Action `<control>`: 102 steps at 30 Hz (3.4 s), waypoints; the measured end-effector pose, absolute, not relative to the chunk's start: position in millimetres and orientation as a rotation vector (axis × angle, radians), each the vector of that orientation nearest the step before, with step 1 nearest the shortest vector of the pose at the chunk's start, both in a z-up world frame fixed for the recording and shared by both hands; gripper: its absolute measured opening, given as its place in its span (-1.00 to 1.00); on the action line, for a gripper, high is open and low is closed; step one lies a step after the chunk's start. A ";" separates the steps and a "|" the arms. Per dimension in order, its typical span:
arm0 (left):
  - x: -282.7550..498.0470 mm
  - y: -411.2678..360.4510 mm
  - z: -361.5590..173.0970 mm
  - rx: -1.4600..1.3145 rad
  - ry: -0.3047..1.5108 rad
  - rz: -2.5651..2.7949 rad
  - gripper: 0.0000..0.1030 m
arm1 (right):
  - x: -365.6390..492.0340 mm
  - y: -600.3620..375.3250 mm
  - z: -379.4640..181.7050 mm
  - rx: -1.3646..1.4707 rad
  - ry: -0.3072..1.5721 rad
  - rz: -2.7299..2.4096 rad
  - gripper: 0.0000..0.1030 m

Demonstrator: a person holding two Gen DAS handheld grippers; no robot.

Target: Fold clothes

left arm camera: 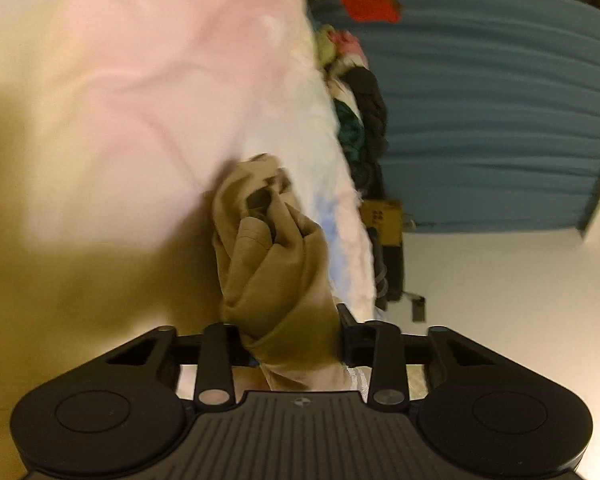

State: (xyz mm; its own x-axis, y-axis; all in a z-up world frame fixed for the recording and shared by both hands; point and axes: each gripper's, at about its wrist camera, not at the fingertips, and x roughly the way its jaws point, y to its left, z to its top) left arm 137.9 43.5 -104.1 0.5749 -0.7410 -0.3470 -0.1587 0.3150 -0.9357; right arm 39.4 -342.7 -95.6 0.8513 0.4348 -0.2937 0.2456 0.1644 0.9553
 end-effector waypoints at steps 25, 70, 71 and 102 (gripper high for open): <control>392.1 -269.6 -88.9 -0.553 1.019 -0.568 -0.42 | 233.0 -538.8 -95.7 1.027 0.400 -0.180 -0.51; -4.8 -107.5 187.2 0.059 0.326 -0.587 0.99 | -64.8 -352.5 75.3 0.426 0.270 -0.098 0.66; -8.9 -104.6 182.6 0.063 0.318 -0.585 0.99 | -68.0 -348.3 71.6 0.416 0.259 -0.104 0.66; -3.7 -74.2 52.9 0.067 0.318 -0.486 0.99 | -44.4 -312.5 -34.8 0.221 0.238 -0.299 0.67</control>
State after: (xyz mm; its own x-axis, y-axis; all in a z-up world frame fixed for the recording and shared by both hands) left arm -3.7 -74.2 52.9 0.8361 -0.4483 -0.3163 0.4691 0.8831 -0.0115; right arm -44.4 -312.5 -34.8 0.9283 -0.2632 -0.2625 0.3149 0.9321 0.1790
